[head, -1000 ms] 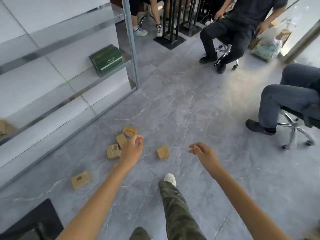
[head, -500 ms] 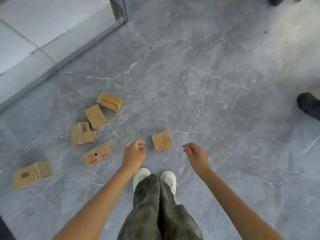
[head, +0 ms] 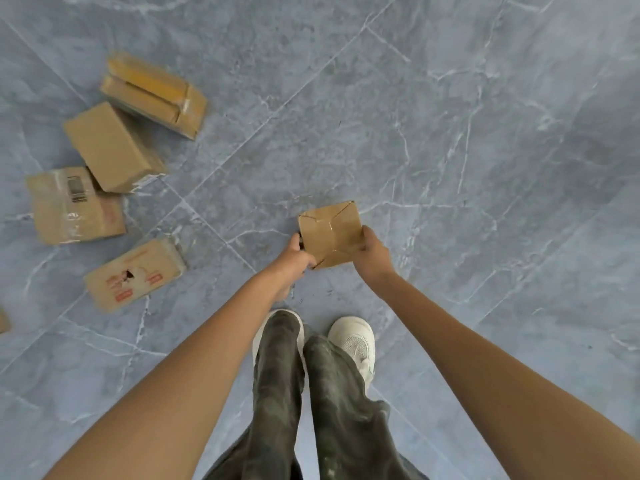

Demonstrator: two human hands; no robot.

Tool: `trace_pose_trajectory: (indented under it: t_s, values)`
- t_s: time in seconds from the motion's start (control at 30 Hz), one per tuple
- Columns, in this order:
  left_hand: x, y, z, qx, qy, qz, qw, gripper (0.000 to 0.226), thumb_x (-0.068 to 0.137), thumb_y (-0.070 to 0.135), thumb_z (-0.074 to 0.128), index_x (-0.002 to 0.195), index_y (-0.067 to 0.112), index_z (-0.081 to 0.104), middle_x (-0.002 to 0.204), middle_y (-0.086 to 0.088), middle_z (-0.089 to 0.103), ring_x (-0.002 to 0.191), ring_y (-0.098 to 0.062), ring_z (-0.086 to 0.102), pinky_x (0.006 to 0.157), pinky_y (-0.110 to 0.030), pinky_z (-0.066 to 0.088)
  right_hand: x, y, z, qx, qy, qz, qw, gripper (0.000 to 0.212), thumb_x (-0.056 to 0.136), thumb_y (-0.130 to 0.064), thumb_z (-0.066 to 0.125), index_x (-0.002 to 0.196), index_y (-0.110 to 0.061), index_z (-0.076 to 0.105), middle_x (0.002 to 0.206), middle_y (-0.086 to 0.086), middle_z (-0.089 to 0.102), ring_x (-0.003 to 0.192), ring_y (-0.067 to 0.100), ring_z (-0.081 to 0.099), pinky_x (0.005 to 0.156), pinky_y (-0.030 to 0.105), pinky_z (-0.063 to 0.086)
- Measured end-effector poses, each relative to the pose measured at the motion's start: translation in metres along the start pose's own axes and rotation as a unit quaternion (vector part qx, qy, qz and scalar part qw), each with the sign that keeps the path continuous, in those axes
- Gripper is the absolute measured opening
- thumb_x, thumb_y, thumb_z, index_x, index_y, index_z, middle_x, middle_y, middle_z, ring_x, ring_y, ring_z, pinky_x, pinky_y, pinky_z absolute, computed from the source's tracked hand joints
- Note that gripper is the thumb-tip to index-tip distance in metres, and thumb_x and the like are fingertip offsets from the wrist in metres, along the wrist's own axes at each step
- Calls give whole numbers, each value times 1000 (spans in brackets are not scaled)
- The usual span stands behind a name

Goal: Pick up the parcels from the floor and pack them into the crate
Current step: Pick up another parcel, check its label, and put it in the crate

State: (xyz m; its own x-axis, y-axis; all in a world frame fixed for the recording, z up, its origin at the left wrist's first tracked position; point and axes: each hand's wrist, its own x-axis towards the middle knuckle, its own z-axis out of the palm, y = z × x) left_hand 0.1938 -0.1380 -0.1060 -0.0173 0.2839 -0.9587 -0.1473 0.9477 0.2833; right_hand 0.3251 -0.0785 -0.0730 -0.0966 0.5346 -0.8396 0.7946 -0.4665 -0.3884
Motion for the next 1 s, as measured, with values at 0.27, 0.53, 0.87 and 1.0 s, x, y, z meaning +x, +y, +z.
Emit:
trace_pose_trajectory:
  t_s: [0.27, 0.53, 0.87, 1.0]
  values:
    - [-189, 76, -30, -8, 89, 183, 979, 50, 95, -12, 34, 138, 12, 43, 120, -7, 55, 114, -14, 48, 88, -21, 35, -145, -88, -88, 85, 48, -77, 992, 43, 101, -18, 41, 143, -15, 39, 121, 4, 56, 102, 16, 52, 84, 25, 40]
    - [-446, 239, -66, -270, 138, 345, 888, 23, 95, 5, 51, 108, 21, 61, 114, -5, 64, 87, -11, 63, 62, -15, 48, -347, -272, -191, 271, 74, -220, 934, 42, 97, -20, 52, 138, -22, 47, 102, -8, 60, 101, 14, 59, 96, 38, 50]
    - [-740, 320, -108, -209, -88, 447, 865, 112, 47, 70, 78, 140, 20, 41, 136, -9, 54, 125, -26, 53, 103, -54, 41, -602, -432, -302, 271, 49, -436, 857, 27, 97, -9, 50, 118, -22, 61, 105, 18, 68, 99, 21, 63, 95, 36, 52]
    - [-816, 319, -116, -219, -154, 492, 828, 101, 62, 62, 77, 143, 15, 39, 141, -15, 48, 129, -33, 47, 106, -57, 37, -678, -460, -299, 238, 10, -484, 842, 33, 95, -21, 55, 128, -24, 52, 118, -1, 66, 108, 8, 63, 93, 23, 50]
